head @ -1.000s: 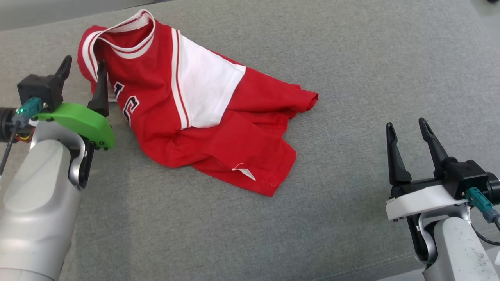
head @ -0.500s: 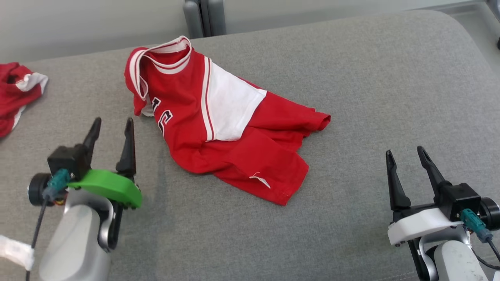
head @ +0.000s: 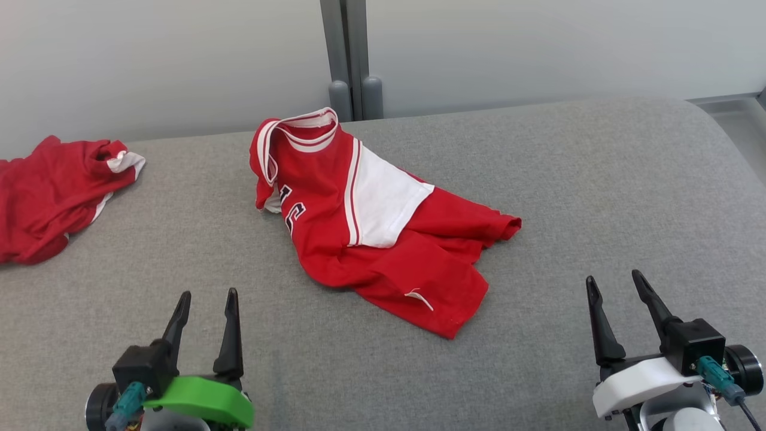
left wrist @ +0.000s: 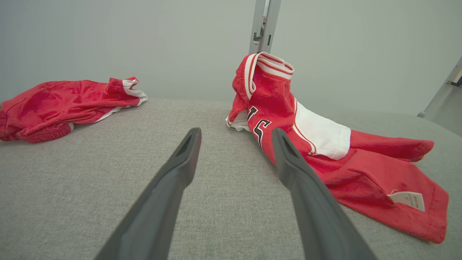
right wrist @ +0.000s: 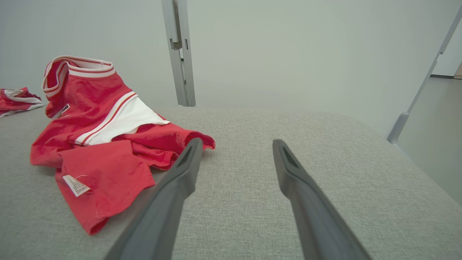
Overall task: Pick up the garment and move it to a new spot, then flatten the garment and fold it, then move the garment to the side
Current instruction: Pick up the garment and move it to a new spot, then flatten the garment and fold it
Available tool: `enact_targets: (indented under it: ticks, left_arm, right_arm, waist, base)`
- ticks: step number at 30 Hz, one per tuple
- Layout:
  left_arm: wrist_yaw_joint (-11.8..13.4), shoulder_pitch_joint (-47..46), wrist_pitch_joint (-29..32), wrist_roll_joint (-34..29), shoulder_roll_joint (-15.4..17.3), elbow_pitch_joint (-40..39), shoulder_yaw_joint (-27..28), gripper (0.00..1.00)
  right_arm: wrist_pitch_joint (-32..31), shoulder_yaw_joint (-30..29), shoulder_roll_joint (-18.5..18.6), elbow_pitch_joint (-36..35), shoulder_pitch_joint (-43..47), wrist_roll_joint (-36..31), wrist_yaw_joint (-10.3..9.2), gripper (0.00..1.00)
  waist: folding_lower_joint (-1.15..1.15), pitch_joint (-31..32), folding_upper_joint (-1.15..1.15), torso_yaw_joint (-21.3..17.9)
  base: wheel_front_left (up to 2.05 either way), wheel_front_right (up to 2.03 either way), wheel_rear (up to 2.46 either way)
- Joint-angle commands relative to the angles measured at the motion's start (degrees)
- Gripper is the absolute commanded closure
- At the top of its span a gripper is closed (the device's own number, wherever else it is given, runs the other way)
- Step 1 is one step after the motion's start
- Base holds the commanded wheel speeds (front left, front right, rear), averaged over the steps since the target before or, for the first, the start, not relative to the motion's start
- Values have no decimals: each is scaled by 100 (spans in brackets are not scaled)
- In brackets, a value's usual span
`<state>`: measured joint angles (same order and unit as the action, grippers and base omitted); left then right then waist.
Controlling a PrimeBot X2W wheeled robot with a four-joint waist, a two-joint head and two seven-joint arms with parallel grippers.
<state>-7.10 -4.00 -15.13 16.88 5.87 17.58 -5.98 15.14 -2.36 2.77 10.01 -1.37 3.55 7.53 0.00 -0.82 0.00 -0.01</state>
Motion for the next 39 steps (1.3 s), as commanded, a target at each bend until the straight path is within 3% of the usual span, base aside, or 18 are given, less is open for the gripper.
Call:
enact_targets:
  ticks: [1, 12, 39]
  left_arm:
    - [-18, 203, -4, -126, -42, -79, 44, 0]
    - [-31, 865, -4, -202, -264, -386, 367, 0]
    - [-48, 768, -4, -75, -297, -224, 277, 0]
  right_arm:
    - [2, 15, 21, 27, 125, 35, -8, 0]
    - [2, 58, 21, 113, 246, 155, -8, 0]
    - [2, 94, 22, 189, 148, 184, -8, 0]
  waist:
    - [0, 153, 0, 61]
    - [0, 242, 0, 27]
    - [0, 156, 0, 38]
  base:
    - [0, 0, 0]
    - [0, 0, 0]
    - [0, 0, 0]
